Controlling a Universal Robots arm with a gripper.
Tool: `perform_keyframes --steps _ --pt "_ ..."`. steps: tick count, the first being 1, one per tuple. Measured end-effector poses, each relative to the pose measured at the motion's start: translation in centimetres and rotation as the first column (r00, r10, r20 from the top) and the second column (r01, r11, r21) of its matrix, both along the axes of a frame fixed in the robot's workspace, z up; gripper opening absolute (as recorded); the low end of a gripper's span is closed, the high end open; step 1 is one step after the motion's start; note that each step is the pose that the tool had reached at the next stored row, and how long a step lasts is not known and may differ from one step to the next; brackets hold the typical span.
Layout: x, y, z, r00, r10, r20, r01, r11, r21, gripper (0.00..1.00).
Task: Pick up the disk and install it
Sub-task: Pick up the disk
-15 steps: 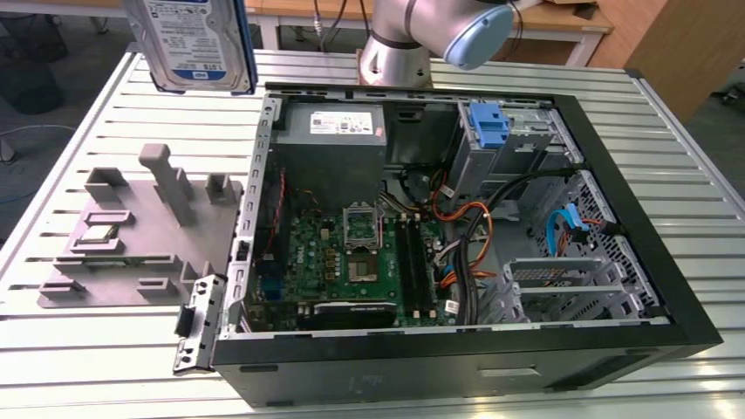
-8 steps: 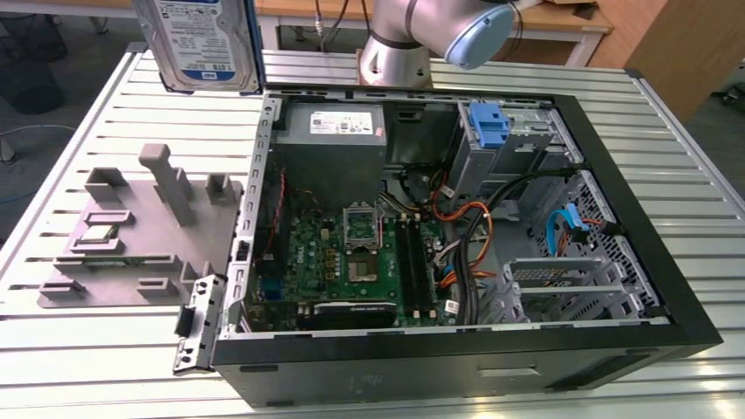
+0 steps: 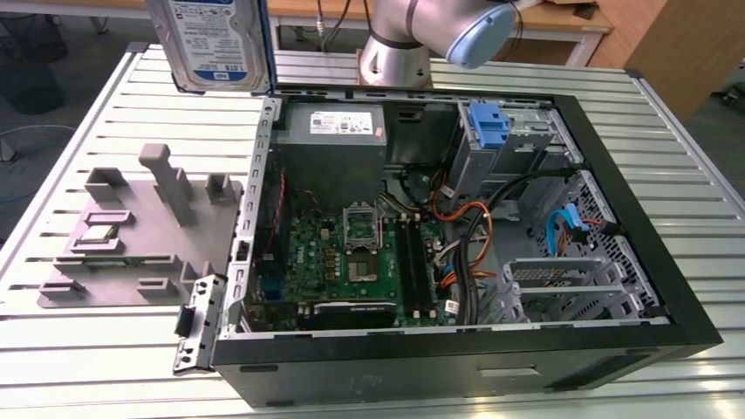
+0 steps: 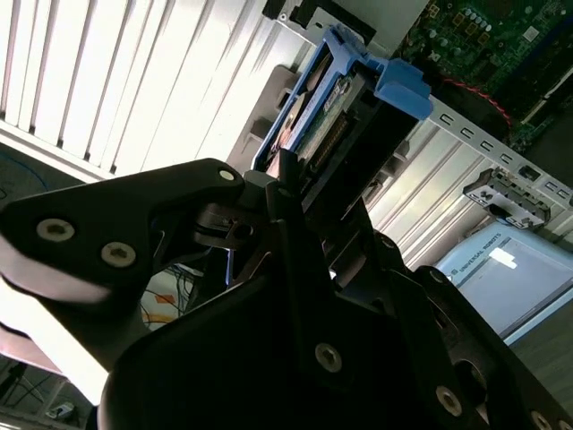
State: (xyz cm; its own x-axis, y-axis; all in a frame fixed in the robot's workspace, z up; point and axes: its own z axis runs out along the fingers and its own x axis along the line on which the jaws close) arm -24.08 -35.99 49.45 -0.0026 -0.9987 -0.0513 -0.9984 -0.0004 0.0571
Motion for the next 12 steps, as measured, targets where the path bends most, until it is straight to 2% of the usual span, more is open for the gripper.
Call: perform_keyframes --steps 12 --pt "3.26 0.00 -0.06 1.0000 0.000 -0.0006 0.000 1.0000 0.0000 0.35"
